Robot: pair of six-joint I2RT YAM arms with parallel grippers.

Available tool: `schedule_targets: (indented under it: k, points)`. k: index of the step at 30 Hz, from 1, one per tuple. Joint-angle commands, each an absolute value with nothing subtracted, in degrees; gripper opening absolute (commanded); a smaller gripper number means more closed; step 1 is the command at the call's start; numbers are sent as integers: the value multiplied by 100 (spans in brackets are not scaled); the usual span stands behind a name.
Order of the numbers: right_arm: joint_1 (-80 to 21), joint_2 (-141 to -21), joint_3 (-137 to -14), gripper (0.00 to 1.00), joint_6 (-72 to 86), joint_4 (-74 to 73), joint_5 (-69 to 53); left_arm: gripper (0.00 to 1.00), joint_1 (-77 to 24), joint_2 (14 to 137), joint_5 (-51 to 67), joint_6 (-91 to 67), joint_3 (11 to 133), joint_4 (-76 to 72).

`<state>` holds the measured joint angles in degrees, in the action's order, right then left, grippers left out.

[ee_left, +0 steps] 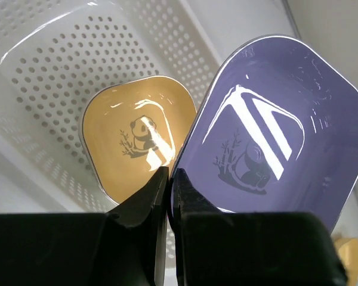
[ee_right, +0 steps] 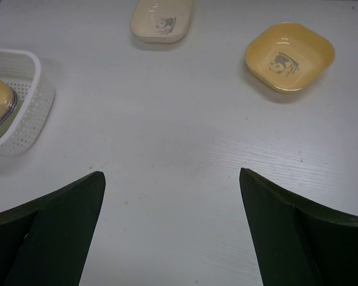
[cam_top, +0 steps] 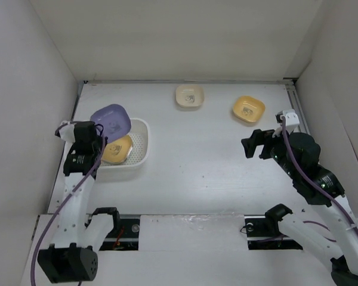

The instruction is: Place the plates into the plastic bin on the countertop

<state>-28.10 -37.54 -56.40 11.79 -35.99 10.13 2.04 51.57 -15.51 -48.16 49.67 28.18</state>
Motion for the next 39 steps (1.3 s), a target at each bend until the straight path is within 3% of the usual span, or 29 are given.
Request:
schedule_targets:
  k: [1,8,15,17,20,21,26,31,33,39]
  points:
    - [-2777,-3709,-5687,100,1160,-3182,905,0,202,4791,-2170,-5817,4607,3075]
    - [-2777,-3656,-5687,100,1108,-3182,905,0,202,4667,-2443,-6732,3781,3042]
    - [-2777,-3604,-5687,100,1107,-3251,853,1,202,5308,-2391,-6952,3586,2654]
    - [-2777,-3551,-5687,100,1107,-3252,853,35,202,5370,-2391,-6952,3586,2654]
    - [-2777,-3551,-5687,100,1107,-3252,905,75,202,5046,-2391,-6891,3586,2715]
    - [-2777,-3551,-5687,100,1107,-3182,853,99,202,4941,-2391,-6804,3586,2716]
    - [-2777,-4042,-5572,100,1230,-2787,887,100,202,4474,-2224,-6189,4024,2708]
    - [-2576,-5421,-5809,100,1494,-2523,1133,100,202,4474,-2057,-5653,4535,2717]
    - [-2120,-5869,-6037,100,1643,-2522,1388,100,202,4474,-1619,-5284,4613,2480]
    - [-258,-8039,-6660,99,1890,-1926,625,100,-44,5122,-355,-3922,4991,1872]
